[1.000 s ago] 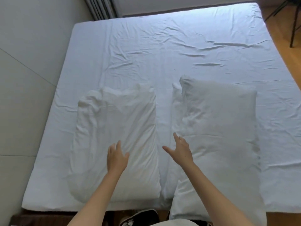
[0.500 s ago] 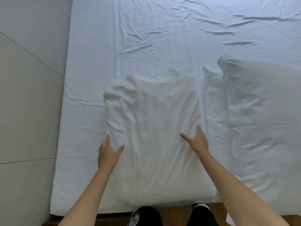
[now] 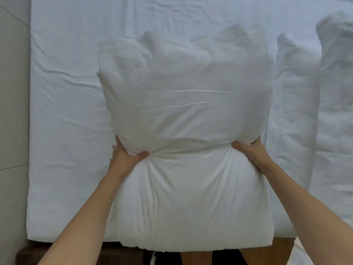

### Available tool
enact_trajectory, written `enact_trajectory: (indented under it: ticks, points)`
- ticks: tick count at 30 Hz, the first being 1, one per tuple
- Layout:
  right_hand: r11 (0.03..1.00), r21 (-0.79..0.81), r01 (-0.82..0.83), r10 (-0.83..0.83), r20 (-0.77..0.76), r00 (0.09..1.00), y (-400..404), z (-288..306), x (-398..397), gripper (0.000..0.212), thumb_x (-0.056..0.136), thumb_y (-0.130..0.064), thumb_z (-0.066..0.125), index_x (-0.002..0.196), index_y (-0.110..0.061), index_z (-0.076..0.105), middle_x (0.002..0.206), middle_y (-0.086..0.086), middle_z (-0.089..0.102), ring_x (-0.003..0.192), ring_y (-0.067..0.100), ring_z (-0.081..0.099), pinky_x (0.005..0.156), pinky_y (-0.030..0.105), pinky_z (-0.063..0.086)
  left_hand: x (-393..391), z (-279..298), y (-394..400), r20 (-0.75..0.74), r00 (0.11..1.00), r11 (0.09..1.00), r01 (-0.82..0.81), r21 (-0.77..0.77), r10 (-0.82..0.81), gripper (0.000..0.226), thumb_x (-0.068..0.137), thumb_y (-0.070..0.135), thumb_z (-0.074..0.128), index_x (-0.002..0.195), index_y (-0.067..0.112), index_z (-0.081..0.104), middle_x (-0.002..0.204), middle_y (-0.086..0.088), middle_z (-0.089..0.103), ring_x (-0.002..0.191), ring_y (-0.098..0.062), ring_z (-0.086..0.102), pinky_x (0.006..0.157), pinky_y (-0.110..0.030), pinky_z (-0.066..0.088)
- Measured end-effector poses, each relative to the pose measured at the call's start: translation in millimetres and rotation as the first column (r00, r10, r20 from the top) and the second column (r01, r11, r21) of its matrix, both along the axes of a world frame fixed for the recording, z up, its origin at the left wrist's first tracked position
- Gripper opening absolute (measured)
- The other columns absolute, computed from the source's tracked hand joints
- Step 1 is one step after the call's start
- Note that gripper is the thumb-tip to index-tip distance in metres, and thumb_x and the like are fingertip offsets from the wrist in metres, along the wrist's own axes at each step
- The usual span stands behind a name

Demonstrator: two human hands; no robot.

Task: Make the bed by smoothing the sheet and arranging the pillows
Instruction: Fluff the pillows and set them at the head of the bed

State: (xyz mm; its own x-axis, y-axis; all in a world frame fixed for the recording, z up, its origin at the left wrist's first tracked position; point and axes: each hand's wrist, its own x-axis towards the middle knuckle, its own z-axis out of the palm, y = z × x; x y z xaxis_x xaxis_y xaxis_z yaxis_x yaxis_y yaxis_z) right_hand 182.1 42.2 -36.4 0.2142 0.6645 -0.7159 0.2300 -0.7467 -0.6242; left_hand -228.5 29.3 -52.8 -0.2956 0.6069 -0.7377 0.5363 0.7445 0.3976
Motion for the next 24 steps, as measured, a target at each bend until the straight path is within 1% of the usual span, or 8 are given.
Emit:
enact_trajectory:
  ticks: [3, 5, 9, 12, 17, 20, 22, 24]
  points:
    - [1.0, 0.008, 0.003, -0.003, -0.027, 1.0, 1.8, -32.2, 2.8, 0.11, 0.045, -0.052, 0.084, 0.14, -0.019, 0.04, 0.129, -0.008, 0.057, 0.112, 0.006, 0.058, 0.095, 0.026, 0.045, -1.8, -26.8, 5.4, -0.081, 0.997, 0.998, 0.016, -0.057, -0.02, 0.148, 0.03, 0.09, 0.064, 0.15, 0.03, 0.003, 0.156, -0.014, 0.017, 0.144, -0.031, 0.018, 0.114, -0.055, 0.022]
    - [1.0, 0.01, 0.009, -0.009, -0.05, 0.999, 4.1, -49.0, 2.4, 0.099, 0.049, -0.05, 0.085, 0.136, -0.02, 0.048, 0.125, -0.008, 0.062, 0.111, 0.007, 0.061, 0.095, 0.029, 0.048, -1.4, -40.9, 7.9, -0.092, 0.996, 1.0, -0.002, -0.028, -0.001, 0.144, 0.031, 0.087, 0.065, 0.15, 0.028, 0.009, 0.156, -0.013, 0.017, 0.145, -0.029, 0.015, 0.115, -0.054, 0.021]
    - [0.999, 0.036, 0.017, -0.014, -0.09, 0.996, 7.9, -67.6, 1.0, 0.074, 0.065, -0.038, 0.086, 0.13, -0.018, 0.056, 0.12, -0.008, 0.067, 0.109, 0.006, 0.063, 0.091, 0.027, 0.049, 0.5, -59.7, 13.1, 0.045, 0.998, 0.998, -0.055, 0.021, 0.054, 0.124, 0.038, 0.075, 0.072, 0.141, 0.024, 0.029, 0.144, -0.001, 0.039, 0.135, -0.022, 0.036, 0.112, -0.043, 0.032]
    - [0.998, 0.058, 0.033, -0.026, -0.116, 0.993, 8.8, -75.8, 0.7, 0.074, 0.063, -0.044, 0.081, 0.128, -0.017, 0.058, 0.121, -0.005, 0.067, 0.109, 0.007, 0.063, 0.089, 0.022, 0.051, -4.1, -67.8, 14.8, 0.13, 0.986, 0.994, -0.11, 0.008, 0.108, 0.124, 0.038, 0.075, 0.077, 0.143, 0.025, 0.034, 0.139, 0.008, 0.048, 0.125, -0.014, 0.049, 0.109, -0.037, 0.037]
    - [0.999, 0.026, 0.036, -0.03, -0.2, 0.979, 9.6, -80.0, 6.8, 0.071, 0.064, -0.046, 0.076, 0.126, -0.016, 0.06, 0.12, -0.001, 0.068, 0.111, 0.014, 0.063, 0.098, 0.037, 0.048, -2.5, -64.7, 17.3, 0.222, 0.97, 0.992, -0.113, 0.058, 0.097, 0.109, 0.047, 0.066, 0.082, 0.14, 0.026, 0.04, 0.134, 0.009, 0.055, 0.119, -0.007, 0.054, 0.106, -0.034, 0.04]
    - [0.998, 0.013, 0.065, -0.06, -0.247, 0.967, 10.5, -69.9, 4.7, 0.069, 0.063, -0.044, 0.076, 0.125, -0.017, 0.06, 0.118, -0.003, 0.069, 0.109, 0.013, 0.064, 0.092, 0.031, 0.049, -2.4, -57.0, 18.3, 0.236, 0.966, 0.986, -0.13, 0.103, 0.103, 0.105, 0.05, 0.061, 0.082, 0.139, 0.026, 0.04, 0.133, 0.01, 0.055, 0.118, -0.005, 0.054, 0.105, -0.031, 0.041]
    - [0.996, 0.002, 0.085, -0.081, -0.271, 0.959, 7.6, -58.5, 1.0, 0.067, 0.063, -0.044, 0.077, 0.123, -0.02, 0.061, 0.117, -0.004, 0.069, 0.109, 0.012, 0.065, 0.091, 0.029, 0.048, -1.9, -46.6, 15.8, 0.256, 0.96, 0.981, -0.147, 0.124, 0.111, 0.101, 0.05, 0.059, 0.081, 0.138, 0.026, 0.044, 0.13, 0.012, 0.057, 0.114, -0.002, 0.056, 0.097, -0.022, 0.043]
    - [0.991, -0.025, 0.128, -0.13, -0.294, 0.947, 1.8, -42.9, -3.0, 0.075, 0.052, -0.052, 0.084, 0.118, -0.023, 0.063, 0.115, -0.003, 0.07, 0.108, 0.015, 0.065, 0.091, 0.03, 0.049, -0.8, -31.4, 10.8, 0.282, 0.951, 0.976, -0.169, 0.139, 0.124, 0.097, 0.049, 0.058, 0.079, 0.135, 0.025, 0.049, 0.125, 0.013, 0.059, 0.107, 0.001, 0.057, 0.085, -0.015, 0.043]
